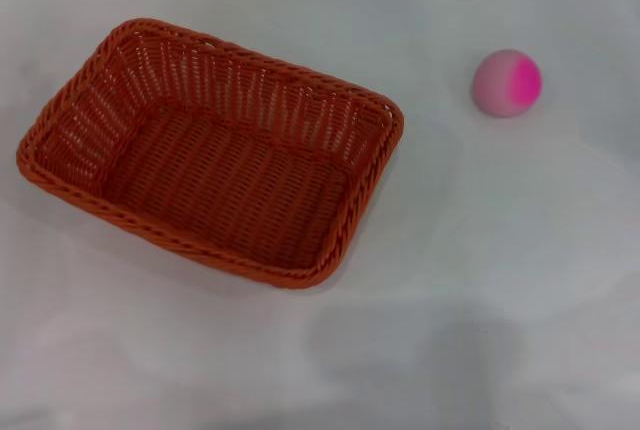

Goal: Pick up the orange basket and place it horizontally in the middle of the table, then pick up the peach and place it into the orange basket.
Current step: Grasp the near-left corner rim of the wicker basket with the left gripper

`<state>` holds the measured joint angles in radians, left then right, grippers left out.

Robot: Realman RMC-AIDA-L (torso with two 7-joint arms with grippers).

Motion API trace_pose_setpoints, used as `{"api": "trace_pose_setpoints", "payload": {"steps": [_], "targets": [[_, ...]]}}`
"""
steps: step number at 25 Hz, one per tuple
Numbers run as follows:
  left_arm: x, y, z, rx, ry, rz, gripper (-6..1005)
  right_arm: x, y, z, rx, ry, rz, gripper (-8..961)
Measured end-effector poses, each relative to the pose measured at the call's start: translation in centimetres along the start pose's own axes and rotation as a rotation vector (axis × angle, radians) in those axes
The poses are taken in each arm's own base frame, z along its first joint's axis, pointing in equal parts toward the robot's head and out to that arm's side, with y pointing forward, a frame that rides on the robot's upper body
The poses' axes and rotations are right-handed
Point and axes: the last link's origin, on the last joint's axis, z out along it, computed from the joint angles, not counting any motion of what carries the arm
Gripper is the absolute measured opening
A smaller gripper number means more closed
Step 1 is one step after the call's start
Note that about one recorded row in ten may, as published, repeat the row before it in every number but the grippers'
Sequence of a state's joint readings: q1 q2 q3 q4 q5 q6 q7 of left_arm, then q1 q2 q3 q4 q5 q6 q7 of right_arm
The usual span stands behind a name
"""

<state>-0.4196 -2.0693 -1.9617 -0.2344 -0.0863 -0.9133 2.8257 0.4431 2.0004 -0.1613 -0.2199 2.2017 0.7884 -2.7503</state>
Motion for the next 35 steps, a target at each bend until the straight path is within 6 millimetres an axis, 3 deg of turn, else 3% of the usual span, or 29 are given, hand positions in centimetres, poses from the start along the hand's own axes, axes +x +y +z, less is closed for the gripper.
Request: {"api": "trace_pose_setpoints", "payload": {"steps": [22,35], "targets": [[-0.3,0.0,-0.2,-0.014,-0.017,0.019,892,0.5,-0.7,-0.6,0.013,0.006,0.005,874],[-0.2,1.4,1.5,-0.039,-0.155,0.02,892,0.0,-0.5,-0.7,-0.007,-0.029,0.009,872]]}}
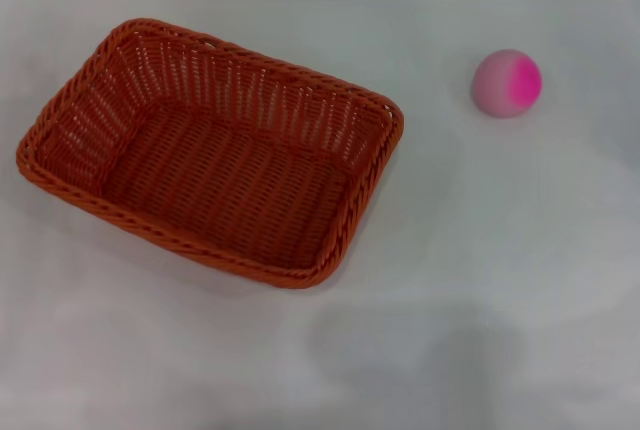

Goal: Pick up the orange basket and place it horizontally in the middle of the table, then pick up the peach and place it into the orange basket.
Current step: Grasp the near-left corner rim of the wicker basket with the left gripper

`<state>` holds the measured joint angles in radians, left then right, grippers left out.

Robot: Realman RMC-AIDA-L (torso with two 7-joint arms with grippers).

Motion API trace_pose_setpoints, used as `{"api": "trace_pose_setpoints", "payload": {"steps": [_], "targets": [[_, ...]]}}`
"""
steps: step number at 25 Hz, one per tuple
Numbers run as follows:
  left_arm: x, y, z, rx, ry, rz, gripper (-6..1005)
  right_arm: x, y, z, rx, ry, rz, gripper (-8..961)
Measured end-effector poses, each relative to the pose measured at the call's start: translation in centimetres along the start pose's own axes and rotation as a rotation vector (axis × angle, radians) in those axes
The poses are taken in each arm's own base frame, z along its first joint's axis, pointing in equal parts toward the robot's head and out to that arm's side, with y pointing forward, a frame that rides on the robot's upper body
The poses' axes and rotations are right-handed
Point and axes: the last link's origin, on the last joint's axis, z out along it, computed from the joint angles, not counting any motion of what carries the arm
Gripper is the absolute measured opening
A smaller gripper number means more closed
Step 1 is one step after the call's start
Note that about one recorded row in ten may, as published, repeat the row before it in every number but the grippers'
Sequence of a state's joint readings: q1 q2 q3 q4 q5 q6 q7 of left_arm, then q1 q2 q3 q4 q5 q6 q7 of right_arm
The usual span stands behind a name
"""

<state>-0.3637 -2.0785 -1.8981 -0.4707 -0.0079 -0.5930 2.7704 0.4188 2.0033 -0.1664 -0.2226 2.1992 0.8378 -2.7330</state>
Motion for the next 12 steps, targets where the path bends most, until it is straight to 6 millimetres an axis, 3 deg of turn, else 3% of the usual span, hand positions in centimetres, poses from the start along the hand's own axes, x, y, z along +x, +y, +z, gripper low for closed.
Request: {"api": "trace_pose_setpoints", "payload": {"steps": [12], "targets": [[2.3,1.9,1.7,0.021,-0.17,0.025,891,-0.2,-0.1,0.5,-0.03,0.034,0.024,871]]}}
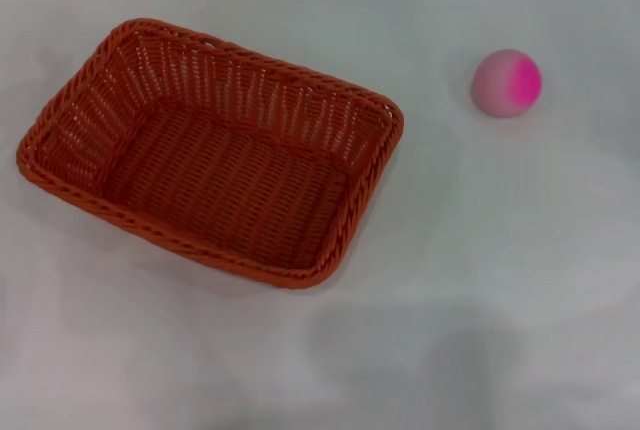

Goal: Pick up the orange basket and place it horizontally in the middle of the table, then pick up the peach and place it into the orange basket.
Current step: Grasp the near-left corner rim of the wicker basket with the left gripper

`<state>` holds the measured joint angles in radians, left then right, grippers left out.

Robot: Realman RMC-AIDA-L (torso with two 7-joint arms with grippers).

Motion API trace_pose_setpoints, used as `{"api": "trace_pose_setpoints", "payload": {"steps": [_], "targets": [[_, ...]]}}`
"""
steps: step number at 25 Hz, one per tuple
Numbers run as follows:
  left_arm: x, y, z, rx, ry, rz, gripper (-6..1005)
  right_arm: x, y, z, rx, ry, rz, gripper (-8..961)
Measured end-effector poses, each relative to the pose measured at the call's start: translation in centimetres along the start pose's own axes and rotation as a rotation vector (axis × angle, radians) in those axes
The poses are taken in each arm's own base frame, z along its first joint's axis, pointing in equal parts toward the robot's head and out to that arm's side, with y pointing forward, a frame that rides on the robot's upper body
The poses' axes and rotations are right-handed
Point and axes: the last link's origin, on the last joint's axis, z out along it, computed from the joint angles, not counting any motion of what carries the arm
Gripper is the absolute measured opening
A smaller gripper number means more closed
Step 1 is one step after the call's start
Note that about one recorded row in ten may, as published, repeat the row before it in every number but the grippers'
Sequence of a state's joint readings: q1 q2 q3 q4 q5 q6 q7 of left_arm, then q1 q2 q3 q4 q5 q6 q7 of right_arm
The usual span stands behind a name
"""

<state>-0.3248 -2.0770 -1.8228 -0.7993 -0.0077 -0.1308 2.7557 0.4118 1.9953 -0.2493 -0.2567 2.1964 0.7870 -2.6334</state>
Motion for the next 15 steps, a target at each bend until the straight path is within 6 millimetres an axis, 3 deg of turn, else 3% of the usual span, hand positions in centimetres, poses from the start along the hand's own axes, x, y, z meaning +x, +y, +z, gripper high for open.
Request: {"api": "trace_pose_setpoints", "payload": {"steps": [8,15], "targets": [[1.8,1.8,0.3,0.024,-0.128,0.018,892,-0.7,-0.5,0.8,-0.006,0.031,0.017,871],[4.3,3.8,-0.8,0.048,-0.253,0.026,892,-1.0,-1.0,1.0,0.008,0.036,0.007,871]]}}
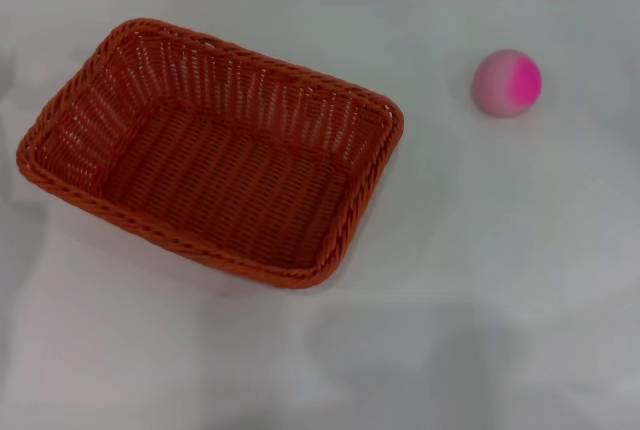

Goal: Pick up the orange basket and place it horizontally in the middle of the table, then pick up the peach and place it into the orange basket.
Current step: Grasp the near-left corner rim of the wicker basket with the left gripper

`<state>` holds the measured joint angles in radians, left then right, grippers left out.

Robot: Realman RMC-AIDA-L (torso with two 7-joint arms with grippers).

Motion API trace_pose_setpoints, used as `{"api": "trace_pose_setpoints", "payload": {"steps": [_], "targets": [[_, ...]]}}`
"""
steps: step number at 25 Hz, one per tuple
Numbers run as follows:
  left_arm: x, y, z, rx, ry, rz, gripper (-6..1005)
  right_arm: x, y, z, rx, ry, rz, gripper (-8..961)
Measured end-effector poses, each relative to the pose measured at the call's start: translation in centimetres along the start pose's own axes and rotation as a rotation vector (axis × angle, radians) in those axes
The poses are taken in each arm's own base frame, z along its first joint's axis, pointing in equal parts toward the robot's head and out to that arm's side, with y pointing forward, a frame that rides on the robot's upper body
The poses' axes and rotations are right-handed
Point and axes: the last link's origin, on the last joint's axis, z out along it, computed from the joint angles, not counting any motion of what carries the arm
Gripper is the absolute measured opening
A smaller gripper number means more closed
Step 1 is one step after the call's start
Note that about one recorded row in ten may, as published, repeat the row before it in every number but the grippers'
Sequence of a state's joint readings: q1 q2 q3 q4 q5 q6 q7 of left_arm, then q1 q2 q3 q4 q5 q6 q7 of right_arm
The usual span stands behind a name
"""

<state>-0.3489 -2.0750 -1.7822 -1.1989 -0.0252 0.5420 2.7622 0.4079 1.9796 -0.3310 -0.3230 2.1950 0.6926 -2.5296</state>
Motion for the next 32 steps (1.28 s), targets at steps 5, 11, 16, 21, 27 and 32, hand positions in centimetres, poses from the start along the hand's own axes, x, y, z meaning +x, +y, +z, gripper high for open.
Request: {"api": "trace_pose_setpoints", "payload": {"steps": [5,11,16,21,27,32], "targets": [[2.0,1.2,-1.4,0.027,-0.129,0.017,891,0.0,-0.4,0.1,0.013,0.01,0.008,871],[3.6,1.5,-1.9,0.065,-0.242,0.04,891,-0.1,-0.5,0.4,0.029,0.031,0.004,871],[5.0,1.9,-2.2,0.088,-0.292,0.074,891,-0.2,-0.4,0.7,0.032,0.04,0.003,871],[7.2,2.6,-2.3,0.115,-0.335,0.114,892,-0.5,-0.5,0.9,0.033,0.036,0.0,871],[8.2,3.8,-2.1,0.114,-0.358,0.138,892,-0.6,-0.5,0.9,0.034,0.034,-0.001,871],[8.3,6.1,-1.6,0.101,-0.401,0.174,892,-0.5,-0.6,0.9,0.037,0.038,-0.001,871]]}}
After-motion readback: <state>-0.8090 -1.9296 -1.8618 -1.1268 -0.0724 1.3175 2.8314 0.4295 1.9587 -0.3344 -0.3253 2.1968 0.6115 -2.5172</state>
